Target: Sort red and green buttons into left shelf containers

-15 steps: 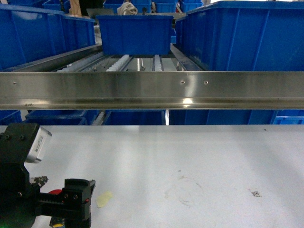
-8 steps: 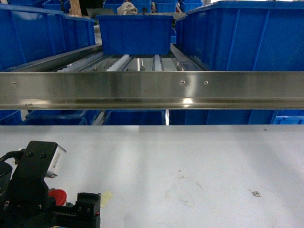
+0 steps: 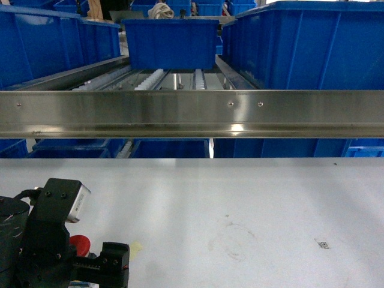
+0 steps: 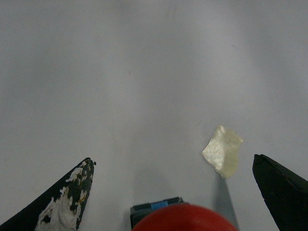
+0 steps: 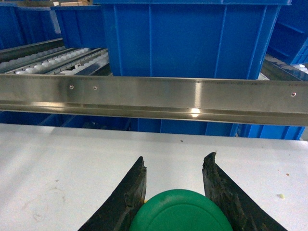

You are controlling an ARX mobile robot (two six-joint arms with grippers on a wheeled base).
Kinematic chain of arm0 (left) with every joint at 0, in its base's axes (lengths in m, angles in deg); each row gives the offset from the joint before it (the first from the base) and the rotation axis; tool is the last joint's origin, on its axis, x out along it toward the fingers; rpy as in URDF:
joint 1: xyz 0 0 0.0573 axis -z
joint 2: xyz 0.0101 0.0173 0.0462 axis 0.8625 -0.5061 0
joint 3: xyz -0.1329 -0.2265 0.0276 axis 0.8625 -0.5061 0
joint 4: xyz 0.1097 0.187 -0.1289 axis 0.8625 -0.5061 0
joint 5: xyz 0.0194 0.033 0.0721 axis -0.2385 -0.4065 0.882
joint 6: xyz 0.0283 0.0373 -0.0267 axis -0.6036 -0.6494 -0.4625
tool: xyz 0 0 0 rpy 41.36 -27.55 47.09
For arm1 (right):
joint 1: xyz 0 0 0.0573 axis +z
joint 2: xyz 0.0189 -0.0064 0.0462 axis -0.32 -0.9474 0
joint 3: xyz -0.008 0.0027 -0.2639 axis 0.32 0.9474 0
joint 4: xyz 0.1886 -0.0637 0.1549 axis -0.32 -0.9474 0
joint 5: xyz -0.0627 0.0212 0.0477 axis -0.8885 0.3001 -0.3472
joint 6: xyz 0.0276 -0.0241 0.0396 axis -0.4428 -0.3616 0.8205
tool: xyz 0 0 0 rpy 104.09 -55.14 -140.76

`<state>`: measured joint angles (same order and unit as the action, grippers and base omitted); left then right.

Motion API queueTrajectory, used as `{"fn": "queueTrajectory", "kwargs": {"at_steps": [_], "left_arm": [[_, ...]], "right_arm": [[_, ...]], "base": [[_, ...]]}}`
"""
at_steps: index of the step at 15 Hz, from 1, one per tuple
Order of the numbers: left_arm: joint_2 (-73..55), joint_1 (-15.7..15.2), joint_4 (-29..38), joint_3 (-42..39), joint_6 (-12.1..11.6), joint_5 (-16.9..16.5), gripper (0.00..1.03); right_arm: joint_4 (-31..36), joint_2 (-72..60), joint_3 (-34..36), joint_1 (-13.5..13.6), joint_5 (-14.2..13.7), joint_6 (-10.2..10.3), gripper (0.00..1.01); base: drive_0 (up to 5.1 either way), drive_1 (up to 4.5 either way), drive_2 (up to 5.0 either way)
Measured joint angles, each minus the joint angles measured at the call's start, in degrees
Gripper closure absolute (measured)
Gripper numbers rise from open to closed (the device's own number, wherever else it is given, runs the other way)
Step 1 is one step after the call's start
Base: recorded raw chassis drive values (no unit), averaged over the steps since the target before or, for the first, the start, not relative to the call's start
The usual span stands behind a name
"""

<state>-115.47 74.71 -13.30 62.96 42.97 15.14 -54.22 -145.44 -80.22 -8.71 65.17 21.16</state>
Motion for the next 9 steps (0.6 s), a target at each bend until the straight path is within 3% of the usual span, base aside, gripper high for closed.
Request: {"fn": "queueTrajectory", "kwargs": {"at_steps": [3,5,8,9], "left_arm": [[-0.09,0.0,0.02,0.02,-0.2,0.0,0.05],[-0.09,0.0,0.02,0.02,-0.31,-0.02,0.38],[-0.09,0.0,0.02,0.02,-0.31,0.0,0.69],[-0.09,0.0,0.0,0.02,-0.28,-0.02,0.74]], "right_arm": [[0.0,0.0,0.0,0.0,0.0,0.0,0.7],[0.0,0.0,0.0,0.0,0.0,0.0,0.7],[0.0,0.0,0.0,0.0,0.0,0.0,0.7],[0.0,0.0,0.0,0.0,0.0,0.0,0.7]], "base": [[0.0,0.0,0.0],[0.0,0.0,0.0],[0.0,0.0,0.0],[0.0,0.0,0.0]]}}
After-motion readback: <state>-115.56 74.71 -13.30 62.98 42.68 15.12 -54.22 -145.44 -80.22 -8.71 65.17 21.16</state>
